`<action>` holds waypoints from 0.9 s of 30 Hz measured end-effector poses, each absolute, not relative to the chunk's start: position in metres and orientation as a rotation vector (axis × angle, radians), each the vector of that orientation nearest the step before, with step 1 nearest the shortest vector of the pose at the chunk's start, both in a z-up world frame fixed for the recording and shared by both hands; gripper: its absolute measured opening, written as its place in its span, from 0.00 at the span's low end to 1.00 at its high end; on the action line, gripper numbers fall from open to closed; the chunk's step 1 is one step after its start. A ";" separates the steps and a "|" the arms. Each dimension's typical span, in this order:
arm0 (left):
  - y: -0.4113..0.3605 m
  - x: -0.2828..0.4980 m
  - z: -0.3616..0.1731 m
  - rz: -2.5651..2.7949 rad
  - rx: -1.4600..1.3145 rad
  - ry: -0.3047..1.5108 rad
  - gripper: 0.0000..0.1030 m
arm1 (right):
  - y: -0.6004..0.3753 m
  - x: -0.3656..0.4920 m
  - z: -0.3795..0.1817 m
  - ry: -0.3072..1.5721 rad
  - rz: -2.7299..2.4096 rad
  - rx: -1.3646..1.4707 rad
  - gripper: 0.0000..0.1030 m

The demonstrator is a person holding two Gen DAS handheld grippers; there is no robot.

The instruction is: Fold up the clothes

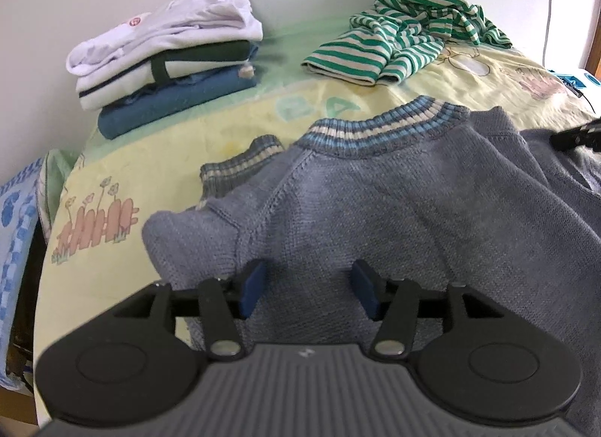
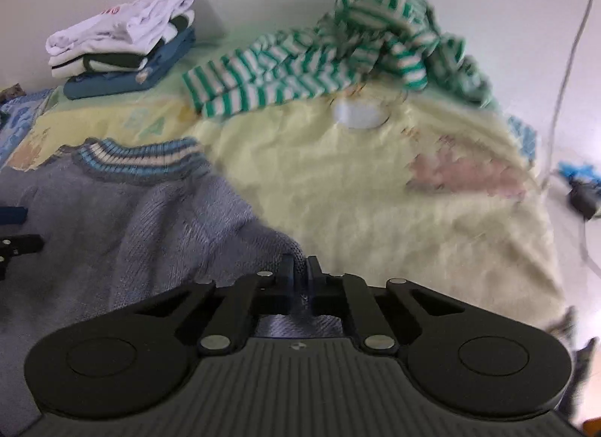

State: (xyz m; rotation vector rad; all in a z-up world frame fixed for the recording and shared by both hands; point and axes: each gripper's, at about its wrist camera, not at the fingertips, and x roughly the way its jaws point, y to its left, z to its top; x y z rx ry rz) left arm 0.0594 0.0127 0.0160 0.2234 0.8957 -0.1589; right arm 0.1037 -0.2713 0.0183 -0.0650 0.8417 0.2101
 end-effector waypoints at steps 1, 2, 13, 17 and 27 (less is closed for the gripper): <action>0.013 0.059 0.016 -0.158 0.222 0.896 0.56 | -0.274 0.103 0.021 0.826 0.191 -0.070 0.05; 0.013 0.060 0.016 -0.157 0.220 0.897 0.56 | -0.276 0.102 0.023 0.811 0.171 -0.075 0.05; 0.009 0.059 0.015 -0.141 0.234 0.888 0.59 | -0.287 0.106 0.008 0.781 -0.006 -0.136 0.04; 0.008 0.055 0.019 -0.142 0.250 0.884 0.59 | -0.305 0.082 0.032 0.744 -0.085 -0.024 0.24; -0.002 0.028 0.029 -0.154 0.268 0.860 0.64 | -0.377 0.008 0.029 0.857 -0.303 0.123 0.42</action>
